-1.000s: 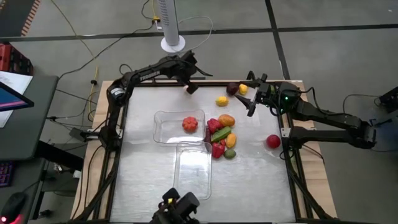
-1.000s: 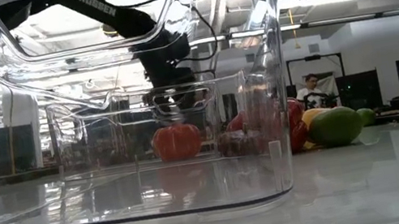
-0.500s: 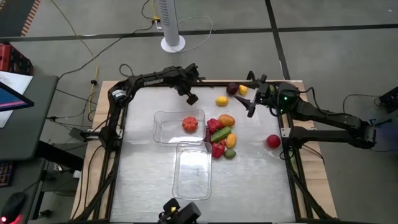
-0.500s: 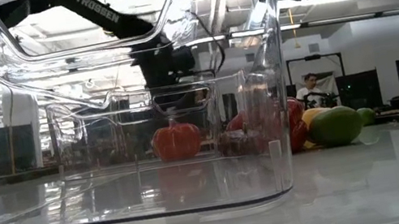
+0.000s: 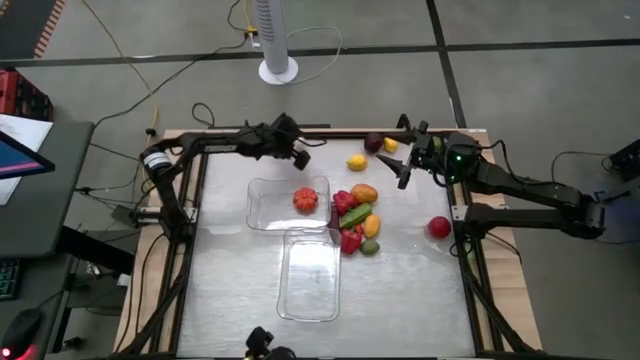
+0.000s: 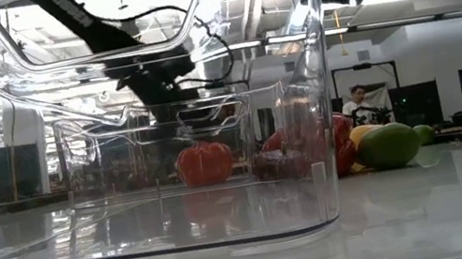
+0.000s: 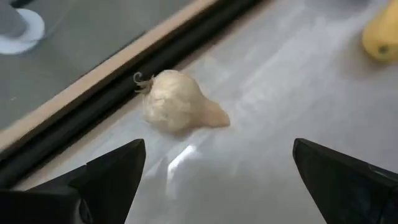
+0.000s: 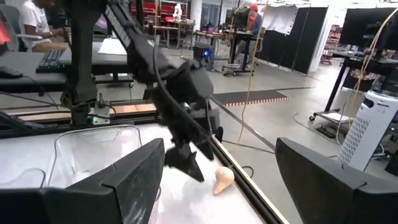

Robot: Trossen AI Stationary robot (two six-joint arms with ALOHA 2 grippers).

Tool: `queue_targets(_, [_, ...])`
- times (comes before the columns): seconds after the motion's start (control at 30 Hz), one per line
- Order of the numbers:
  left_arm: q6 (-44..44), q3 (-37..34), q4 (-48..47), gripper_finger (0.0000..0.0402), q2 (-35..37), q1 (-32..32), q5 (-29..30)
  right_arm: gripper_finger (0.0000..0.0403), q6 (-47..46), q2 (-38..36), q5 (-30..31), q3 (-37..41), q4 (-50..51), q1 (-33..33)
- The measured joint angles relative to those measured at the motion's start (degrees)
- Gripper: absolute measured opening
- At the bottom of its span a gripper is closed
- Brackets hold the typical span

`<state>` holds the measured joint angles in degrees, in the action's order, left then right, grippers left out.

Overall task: Sort produce into baskets
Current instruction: Put the garlic into the top transparent bin

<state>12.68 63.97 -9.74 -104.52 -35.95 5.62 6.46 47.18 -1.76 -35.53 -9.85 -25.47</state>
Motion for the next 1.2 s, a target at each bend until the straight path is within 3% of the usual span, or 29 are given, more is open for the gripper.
queue_targets(0.2, [6.0, -5.8, 14.2, 0.0393, -1.6, -0.5, -1.4, 0.0333, -0.5, 0.0, 0.0, 0.0, -1.5, 1.3])
queue_targets(0.53, [9.6, -5.6, 16.5, 0.0393, -3.5, 0.2, 5.3, 0.0333, -0.4, 0.0, 0.1, 0.0, -1.3, 2.4])
queue_targets(1.0, [11.5, -5.2, 21.9, 0.0393, -5.4, -0.8, 7.7, 0.0333, -0.3, 0.0, 0.2, 0.0, -2.1, 2.7])
queue_targets(1.2, [12.2, -5.2, 21.8, 0.0393, -5.6, -2.6, 5.7, 0.0333, -0.1, 0.0, 0.2, 0.0, -2.4, 2.9])
